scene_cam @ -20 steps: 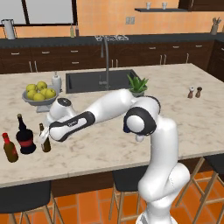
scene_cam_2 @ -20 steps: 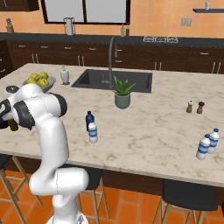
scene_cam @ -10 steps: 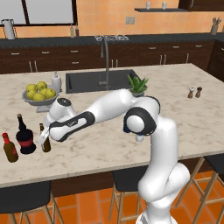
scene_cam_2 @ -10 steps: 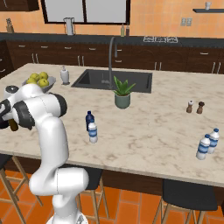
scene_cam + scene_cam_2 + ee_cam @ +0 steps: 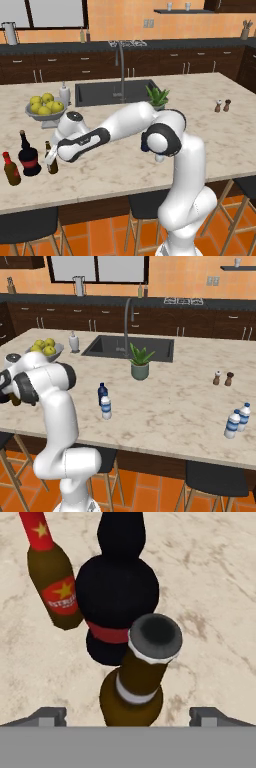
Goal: Move the plastic bottles in the middle to the plastics group, and the glass bottles in the middle to the glass group.
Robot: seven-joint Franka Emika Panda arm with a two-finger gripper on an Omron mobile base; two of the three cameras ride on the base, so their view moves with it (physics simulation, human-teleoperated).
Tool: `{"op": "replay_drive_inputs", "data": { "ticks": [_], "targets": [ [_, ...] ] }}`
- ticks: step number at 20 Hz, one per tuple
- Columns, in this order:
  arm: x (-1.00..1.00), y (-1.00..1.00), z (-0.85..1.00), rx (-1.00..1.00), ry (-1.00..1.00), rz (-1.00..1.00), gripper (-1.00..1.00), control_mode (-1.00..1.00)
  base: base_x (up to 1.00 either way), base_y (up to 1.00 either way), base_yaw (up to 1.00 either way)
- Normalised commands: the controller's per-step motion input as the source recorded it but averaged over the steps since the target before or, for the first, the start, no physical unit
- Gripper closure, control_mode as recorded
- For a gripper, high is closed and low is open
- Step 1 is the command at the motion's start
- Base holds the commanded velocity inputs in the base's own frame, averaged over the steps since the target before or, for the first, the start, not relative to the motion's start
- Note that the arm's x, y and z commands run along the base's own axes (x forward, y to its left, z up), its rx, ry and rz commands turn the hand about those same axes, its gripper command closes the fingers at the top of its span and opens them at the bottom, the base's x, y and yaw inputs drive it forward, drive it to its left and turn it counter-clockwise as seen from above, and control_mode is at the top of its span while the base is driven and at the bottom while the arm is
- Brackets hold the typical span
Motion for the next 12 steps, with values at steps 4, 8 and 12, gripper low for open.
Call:
{"op": "replay_drive_inputs", "data": {
  "ticks": [4, 8, 12],
  "targets": [
    [-0.19, -0.21, 0.08, 0.0, -0.02, 0.0, -1.0, -1.0, 0.0, 0.0, 0.0],
    [-0.32, -0.31, 0.12, 0.0, -0.02, -0.01, -1.0, -1.0, 0.0, 0.0, 0.0],
    [-0.3, -0.57, 0.18, 0.0, -0.02, -0.05, -1.0, -1.0, 0.0, 0.0, 0.0]
  ]
}}
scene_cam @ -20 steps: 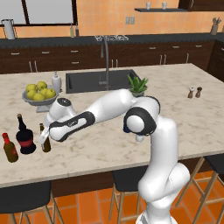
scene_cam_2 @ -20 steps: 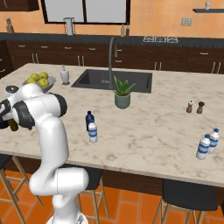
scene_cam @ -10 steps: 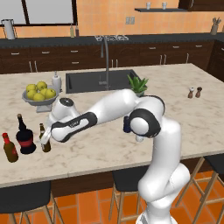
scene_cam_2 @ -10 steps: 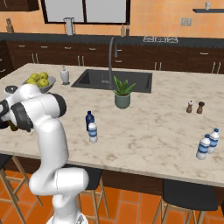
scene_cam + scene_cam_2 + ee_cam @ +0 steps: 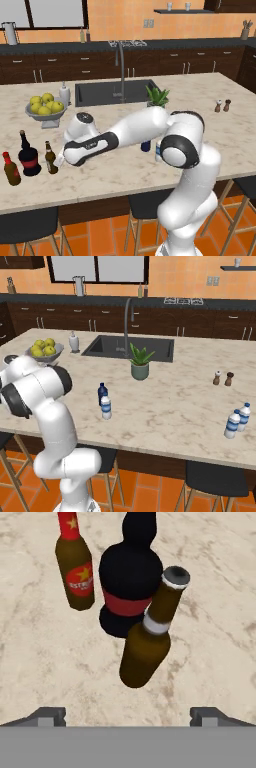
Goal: Move the plastic bottles in the middle to the plastics group, and the glass bottles in the middle to the glass group.
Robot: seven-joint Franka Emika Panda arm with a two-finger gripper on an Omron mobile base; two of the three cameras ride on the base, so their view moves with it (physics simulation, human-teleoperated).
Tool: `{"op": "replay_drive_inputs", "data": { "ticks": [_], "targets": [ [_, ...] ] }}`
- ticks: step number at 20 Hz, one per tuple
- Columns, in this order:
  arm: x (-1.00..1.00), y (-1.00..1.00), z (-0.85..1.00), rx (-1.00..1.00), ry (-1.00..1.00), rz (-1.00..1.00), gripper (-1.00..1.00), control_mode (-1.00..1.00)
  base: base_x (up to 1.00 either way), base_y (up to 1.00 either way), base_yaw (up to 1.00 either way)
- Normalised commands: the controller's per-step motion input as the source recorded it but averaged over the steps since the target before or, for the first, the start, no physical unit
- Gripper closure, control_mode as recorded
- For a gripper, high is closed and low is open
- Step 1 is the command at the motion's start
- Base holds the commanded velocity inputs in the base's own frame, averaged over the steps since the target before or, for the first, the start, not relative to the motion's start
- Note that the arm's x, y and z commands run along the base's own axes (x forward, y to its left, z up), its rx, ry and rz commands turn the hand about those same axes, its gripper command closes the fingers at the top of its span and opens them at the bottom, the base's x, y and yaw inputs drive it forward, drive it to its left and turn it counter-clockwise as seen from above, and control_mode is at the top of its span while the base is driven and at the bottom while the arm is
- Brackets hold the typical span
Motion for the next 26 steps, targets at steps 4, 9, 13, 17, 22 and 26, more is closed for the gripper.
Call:
{"op": "replay_drive_inputs", "data": {
  "ticks": [4, 9, 13, 17, 22, 26],
  "targets": [
    [-0.08, -0.55, 0.42, 0.0, 0.04, -0.13, -1.0, -1.0, 0.0, 0.0, 0.0],
    [-0.04, -0.87, 0.43, -0.01, 0.21, -0.17, -1.0, -1.0, 0.0, 0.0, 0.0],
    [-0.17, -0.84, 0.47, -0.16, 0.25, -0.14, -1.0, -1.0, 0.0, 0.0, 0.0],
    [-0.1, -0.91, 0.32, -0.27, 0.23, -0.26, -1.0, -1.0, 0.0, 0.0, 0.0],
    [-0.08, -0.95, 0.15, -0.3, 0.16, -0.37, -1.0, -1.0, 0.0, 0.0, 0.0],
    [-0.22, -1.0, 0.0, -0.22, 0.02, -0.43, -1.0, -1.0, 0.0, 0.0, 0.0]
  ]
}}
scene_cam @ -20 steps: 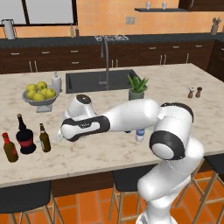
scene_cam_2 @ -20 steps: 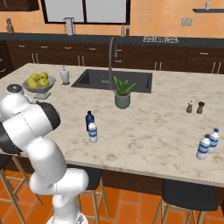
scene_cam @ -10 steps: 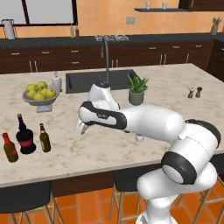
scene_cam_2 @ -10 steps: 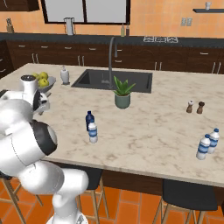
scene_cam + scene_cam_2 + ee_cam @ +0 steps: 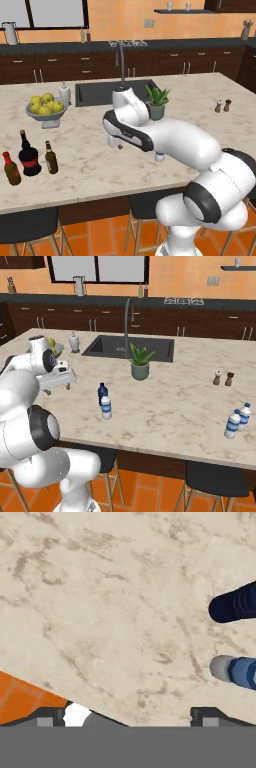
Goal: Move the plastic bottles in the middle to the plastics group, and the glass bottles in the middle to the glass group.
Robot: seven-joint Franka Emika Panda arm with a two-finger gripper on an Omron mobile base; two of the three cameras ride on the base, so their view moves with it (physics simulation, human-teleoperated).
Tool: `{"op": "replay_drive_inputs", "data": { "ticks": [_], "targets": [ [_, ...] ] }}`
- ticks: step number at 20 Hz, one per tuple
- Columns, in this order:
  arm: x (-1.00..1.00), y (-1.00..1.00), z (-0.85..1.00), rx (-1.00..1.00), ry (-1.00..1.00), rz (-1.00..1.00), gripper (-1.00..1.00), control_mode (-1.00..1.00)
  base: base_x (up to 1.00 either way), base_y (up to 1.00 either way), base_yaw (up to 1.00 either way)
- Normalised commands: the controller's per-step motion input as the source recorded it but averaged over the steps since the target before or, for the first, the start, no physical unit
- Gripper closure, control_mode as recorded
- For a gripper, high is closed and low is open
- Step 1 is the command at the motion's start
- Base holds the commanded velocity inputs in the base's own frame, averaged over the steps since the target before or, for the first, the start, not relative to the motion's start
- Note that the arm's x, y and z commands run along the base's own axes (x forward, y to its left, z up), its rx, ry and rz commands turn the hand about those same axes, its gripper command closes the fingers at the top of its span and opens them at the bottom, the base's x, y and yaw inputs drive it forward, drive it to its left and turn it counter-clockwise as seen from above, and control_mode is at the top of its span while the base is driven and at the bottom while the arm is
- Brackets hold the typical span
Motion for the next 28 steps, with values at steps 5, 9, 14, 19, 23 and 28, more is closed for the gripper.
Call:
{"op": "replay_drive_inputs", "data": {
  "ticks": [5, 9, 14, 19, 23, 28],
  "targets": [
    [-0.03, -1.0, 0.11, -0.07, 0.03, -0.44, -1.0, -1.0, 0.0, 0.0, 0.0],
    [0.0, -1.0, 0.01, 0.22, -0.04, -0.3, -1.0, -1.0, 0.0, 0.0, 0.0],
    [0.03, -1.0, 0.0, 0.33, -0.1, -0.25, -1.0, -1.0, 0.0, 0.0, 0.0],
    [0.02, -0.83, 0.02, 0.06, -0.02, -0.13, -1.0, -1.0, 0.0, 0.0, 0.0],
    [0.22, -0.06, 0.02, -0.28, 0.06, 0.13, -1.0, -1.0, 0.0, 0.0, 0.0],
    [0.44, 0.12, -0.06, -0.06, 0.0, 0.11, -1.0, -1.0, 0.0, 0.0, 0.0]
  ]
}}
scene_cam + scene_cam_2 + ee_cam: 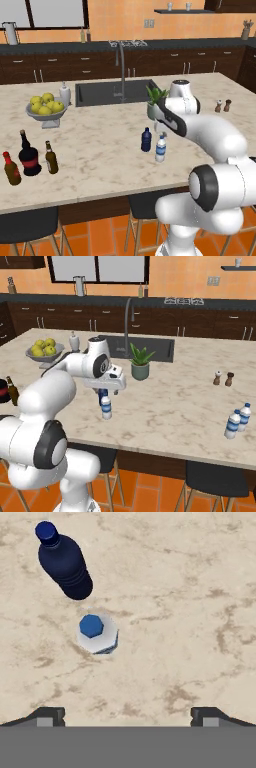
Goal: Move the plastic bottles in the middle to the plastics group, and the glass bottles in the middle to the glass group.
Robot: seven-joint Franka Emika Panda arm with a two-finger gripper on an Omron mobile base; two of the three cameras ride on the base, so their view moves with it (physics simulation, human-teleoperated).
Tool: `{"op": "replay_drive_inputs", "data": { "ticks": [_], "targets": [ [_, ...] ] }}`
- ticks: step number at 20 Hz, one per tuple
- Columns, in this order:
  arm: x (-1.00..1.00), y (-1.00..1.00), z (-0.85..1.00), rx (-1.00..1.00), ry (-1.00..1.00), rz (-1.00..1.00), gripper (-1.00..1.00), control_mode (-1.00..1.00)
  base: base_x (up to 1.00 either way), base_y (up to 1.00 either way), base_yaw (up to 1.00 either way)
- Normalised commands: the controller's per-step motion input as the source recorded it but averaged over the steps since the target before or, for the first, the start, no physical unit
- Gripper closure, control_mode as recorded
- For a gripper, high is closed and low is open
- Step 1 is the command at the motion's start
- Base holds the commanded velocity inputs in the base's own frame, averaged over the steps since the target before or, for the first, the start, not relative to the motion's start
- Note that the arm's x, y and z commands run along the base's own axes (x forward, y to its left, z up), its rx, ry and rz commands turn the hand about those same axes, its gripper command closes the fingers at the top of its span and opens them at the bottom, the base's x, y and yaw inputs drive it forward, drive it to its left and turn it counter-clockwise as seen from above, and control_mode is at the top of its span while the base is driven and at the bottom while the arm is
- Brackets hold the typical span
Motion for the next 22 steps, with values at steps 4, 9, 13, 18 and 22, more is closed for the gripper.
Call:
{"op": "replay_drive_inputs", "data": {
  "ticks": [4, 9, 13, 18, 22],
  "targets": [
    [0.18, 0.13, -0.17, 0.12, -0.12, 0.03, -1.0, -1.0, 0.0, 0.0, 0.0],
    [0.07, 0.13, -0.22, 0.05, -0.03, 0.01, -1.0, -1.0, 0.0, 0.0, 0.0],
    [0.06, 0.23, -0.28, 0.0, -0.02, 0.06, -1.0, -1.0, 0.0, 0.0, 0.0],
    [0.17, 0.1, -0.03, 0.0, -0.04, 0.05, -1.0, -1.0, 0.0, 0.0, 0.0],
    [0.19, 0.0, -0.09, 0.0, -0.05, 0.05, -1.0, -1.0, 0.0, 0.0, 0.0]
  ]
}}
